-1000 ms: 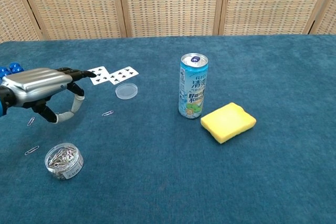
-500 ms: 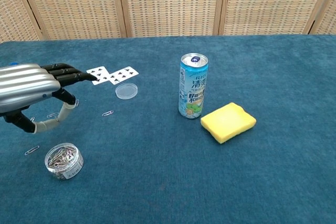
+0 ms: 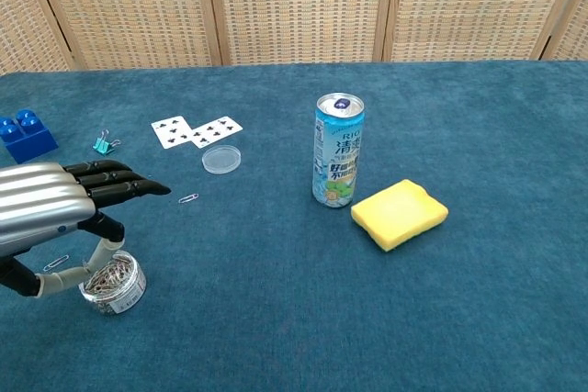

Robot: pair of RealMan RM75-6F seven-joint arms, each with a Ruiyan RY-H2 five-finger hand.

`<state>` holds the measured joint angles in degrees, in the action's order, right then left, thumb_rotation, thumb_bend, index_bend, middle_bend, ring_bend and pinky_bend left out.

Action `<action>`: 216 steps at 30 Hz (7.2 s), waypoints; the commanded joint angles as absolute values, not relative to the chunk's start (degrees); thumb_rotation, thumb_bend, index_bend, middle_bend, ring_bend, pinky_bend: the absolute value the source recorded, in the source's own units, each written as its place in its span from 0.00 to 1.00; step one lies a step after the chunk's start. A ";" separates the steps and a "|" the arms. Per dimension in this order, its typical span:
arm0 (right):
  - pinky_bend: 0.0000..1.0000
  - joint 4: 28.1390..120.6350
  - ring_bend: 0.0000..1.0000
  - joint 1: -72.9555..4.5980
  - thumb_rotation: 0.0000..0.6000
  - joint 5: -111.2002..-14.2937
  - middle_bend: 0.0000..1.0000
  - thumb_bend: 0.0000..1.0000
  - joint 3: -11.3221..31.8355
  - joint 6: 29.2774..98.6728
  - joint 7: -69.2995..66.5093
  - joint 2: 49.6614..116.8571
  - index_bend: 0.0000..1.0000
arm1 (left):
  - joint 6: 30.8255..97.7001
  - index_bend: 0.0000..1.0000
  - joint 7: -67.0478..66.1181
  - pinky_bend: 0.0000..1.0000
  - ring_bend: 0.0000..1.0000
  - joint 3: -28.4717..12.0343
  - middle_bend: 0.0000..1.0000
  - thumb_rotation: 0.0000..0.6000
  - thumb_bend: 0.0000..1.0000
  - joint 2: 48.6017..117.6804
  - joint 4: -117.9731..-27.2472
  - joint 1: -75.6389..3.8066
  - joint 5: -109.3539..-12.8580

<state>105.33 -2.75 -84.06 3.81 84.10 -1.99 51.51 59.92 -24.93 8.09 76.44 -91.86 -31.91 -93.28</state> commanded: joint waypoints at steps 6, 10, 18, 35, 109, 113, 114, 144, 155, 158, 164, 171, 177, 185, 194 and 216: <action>0.00 105.37 0.00 -2.89 1.00 -84.03 0.00 0.00 3.81 83.86 -1.87 51.53 0.05 | 59.66 0.51 -23.14 0.00 0.00 7.75 0.00 1.00 0.41 77.38 -90.10 -31.30 -92.73; 0.00 105.48 0.00 -2.87 1.00 -84.05 0.00 0.00 3.79 83.91 -1.68 51.56 0.05 | 60.26 0.25 -20.75 0.00 0.00 7.44 0.00 1.00 0.30 77.80 -89.67 -31.19 -93.28; 0.00 105.48 0.00 -2.99 1.00 -83.91 0.00 0.00 3.86 83.77 -1.40 51.66 0.05 | 62.11 0.18 -16.08 0.00 0.00 6.34 0.00 1.00 0.27 76.65 -89.85 -31.10 -93.97; 0.00 105.71 0.00 -3.06 1.00 -84.08 0.00 0.00 3.77 83.69 -1.11 51.71 0.05 | 61.49 0.44 -3.20 0.00 0.00 5.34 0.00 1.00 0.28 75.82 -75.39 -27.78 -87.49; 0.00 105.28 0.00 -3.50 1.00 -83.60 0.00 0.00 3.53 82.79 -0.82 52.11 0.05 | 55.57 0.46 4.96 0.00 0.00 0.22 0.00 1.00 0.37 92.61 -51.09 -31.92 -84.75; 0.00 105.29 0.00 -3.52 1.00 -83.75 0.00 0.00 3.48 82.76 -0.93 52.06 0.05 | 54.77 0.46 4.78 0.00 0.00 0.39 0.00 1.00 0.40 92.00 -51.33 -31.87 -84.40; 0.00 105.29 0.00 -3.52 1.00 -83.79 0.00 0.00 3.46 82.74 -0.99 52.05 0.05 | 54.40 0.46 4.78 0.00 0.00 0.48 0.00 1.00 0.42 91.82 -51.42 -31.89 -84.31; 0.00 105.55 0.00 -3.48 1.00 -84.32 0.00 0.00 3.20 82.80 -0.84 52.08 0.05 | 50.77 0.43 5.79 0.00 0.00 1.23 0.00 1.00 0.50 84.11 -54.88 -30.38 -81.80; 0.00 105.59 0.00 -3.43 1.00 -84.40 0.00 0.00 3.10 82.78 -0.91 52.00 0.05 | 55.15 0.44 9.32 0.00 0.00 2.15 0.00 1.00 0.32 84.66 -54.54 -29.49 -85.23; 0.00 105.56 0.00 -3.45 1.00 -84.37 0.00 0.00 3.11 82.74 -0.94 52.01 0.04 | 55.09 0.47 9.13 0.00 0.00 2.02 0.00 1.00 0.32 85.20 -54.17 -29.49 -85.10; 0.00 105.46 0.00 -3.51 1.00 -84.30 0.00 0.00 3.08 82.57 -1.01 52.04 0.05 | 54.55 0.47 8.86 0.00 0.00 1.68 0.00 1.00 0.32 86.06 -53.43 -29.81 -84.78; 0.00 105.50 0.00 -3.50 1.00 -84.33 0.00 0.00 3.05 82.56 -0.96 52.06 0.05 | 53.19 0.48 8.18 0.00 0.00 0.77 0.00 1.00 0.36 87.73 -52.31 -30.56 -83.73; 0.00 105.44 0.00 -3.56 1.00 -84.19 0.00 0.00 3.08 82.44 -1.01 52.05 0.05 | 52.71 0.50 7.24 0.00 0.00 0.54 0.00 1.00 0.38 88.53 -52.00 -30.96 -83.52; 0.00 105.42 0.00 -3.54 1.00 -84.18 0.00 0.00 3.07 82.44 -1.25 51.96 0.05 | 52.50 0.50 6.90 0.00 0.00 0.54 0.00 1.00 0.38 89.04 -52.04 -30.93 -83.30; 0.00 105.43 0.00 -3.60 1.00 -84.27 0.00 0.00 3.00 82.31 -1.15 52.01 0.05 | 52.36 0.51 7.23 0.00 0.00 0.69 0.00 1.00 0.38 90.27 -51.09 -30.78 -83.26; 0.00 105.37 0.00 -3.61 1.00 -84.38 0.00 0.00 2.95 82.29 -1.71 51.84 0.04 | 52.54 0.62 6.69 0.00 0.00 0.60 0.00 1.00 0.39 90.46 -50.74 -30.48 -83.02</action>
